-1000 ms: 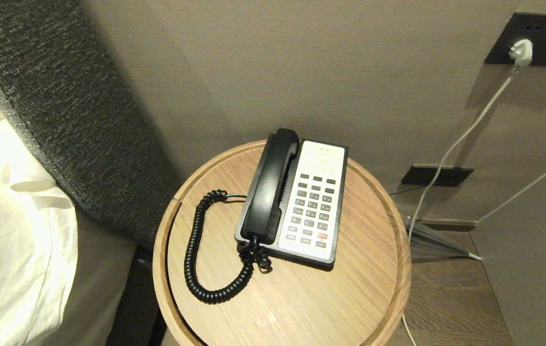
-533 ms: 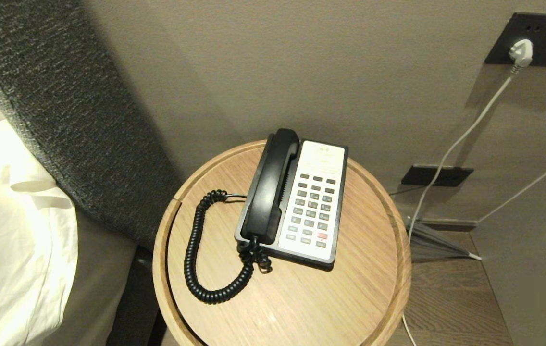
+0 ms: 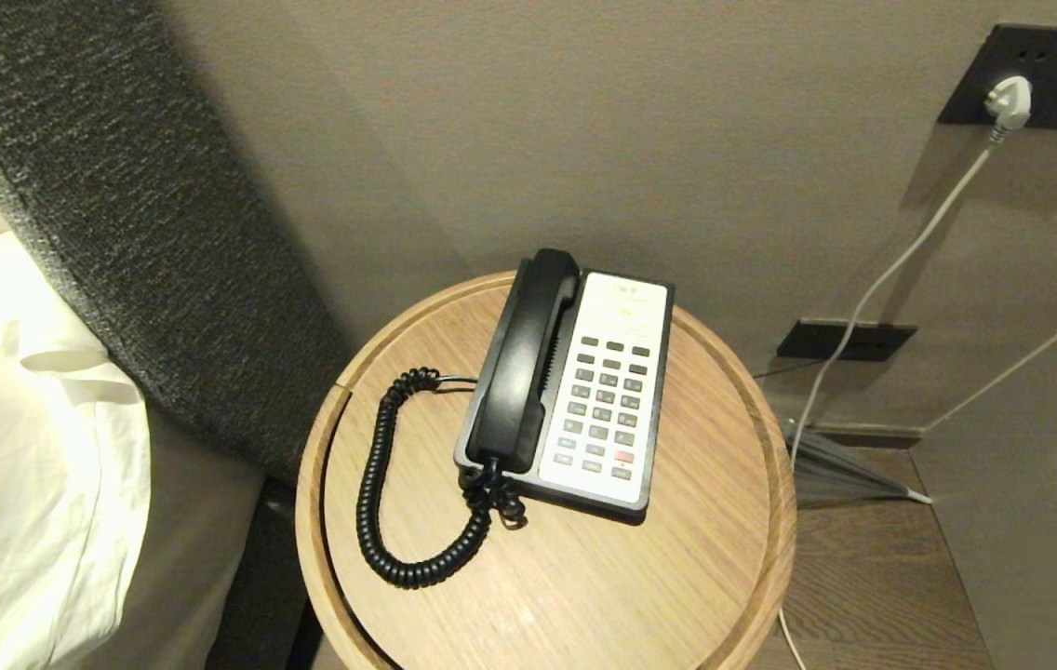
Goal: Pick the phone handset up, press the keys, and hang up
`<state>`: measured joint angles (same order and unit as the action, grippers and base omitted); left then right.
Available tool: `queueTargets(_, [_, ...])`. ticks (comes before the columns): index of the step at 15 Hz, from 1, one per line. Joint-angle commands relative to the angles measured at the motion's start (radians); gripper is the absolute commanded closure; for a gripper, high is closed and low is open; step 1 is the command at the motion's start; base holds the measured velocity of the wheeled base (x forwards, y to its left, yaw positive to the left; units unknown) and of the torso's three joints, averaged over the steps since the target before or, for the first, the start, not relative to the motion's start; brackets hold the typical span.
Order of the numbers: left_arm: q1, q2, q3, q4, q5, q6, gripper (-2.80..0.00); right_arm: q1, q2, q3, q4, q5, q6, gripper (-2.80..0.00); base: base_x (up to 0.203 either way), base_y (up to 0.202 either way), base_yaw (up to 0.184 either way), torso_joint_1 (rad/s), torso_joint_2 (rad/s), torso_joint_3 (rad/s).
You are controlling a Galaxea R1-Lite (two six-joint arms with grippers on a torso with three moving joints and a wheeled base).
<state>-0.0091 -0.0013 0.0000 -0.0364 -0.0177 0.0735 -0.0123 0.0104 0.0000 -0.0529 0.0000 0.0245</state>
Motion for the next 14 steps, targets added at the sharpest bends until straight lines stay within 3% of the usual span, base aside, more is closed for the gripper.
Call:
queueTargets(1, [0.0, 0.001, 0.02, 0.0, -0.001, 0.0, 0.0, 0.0, 0.003, 0.02, -0.001, 0.0, 0.0, 0.0, 0.0, 0.0, 0.0, 0.0, 0.0, 0.0])
queueTargets(9, [0.0, 0.001, 0.02, 0.0, 0.001, -0.001, 0.0, 0.0, 0.003, 0.021, -0.001, 0.0, 0.0, 0.0, 0.0, 0.0, 0.0, 0.0, 0.0, 0.0])
queueTargets(14, [0.0, 0.001, 0.02, 0.0, 0.021, -0.06, 0.0, 0.0, 0.003, 0.021, -0.001, 0.0, 0.0, 0.0, 0.0, 0.0, 0.0, 0.002, 0.0, 0.056])
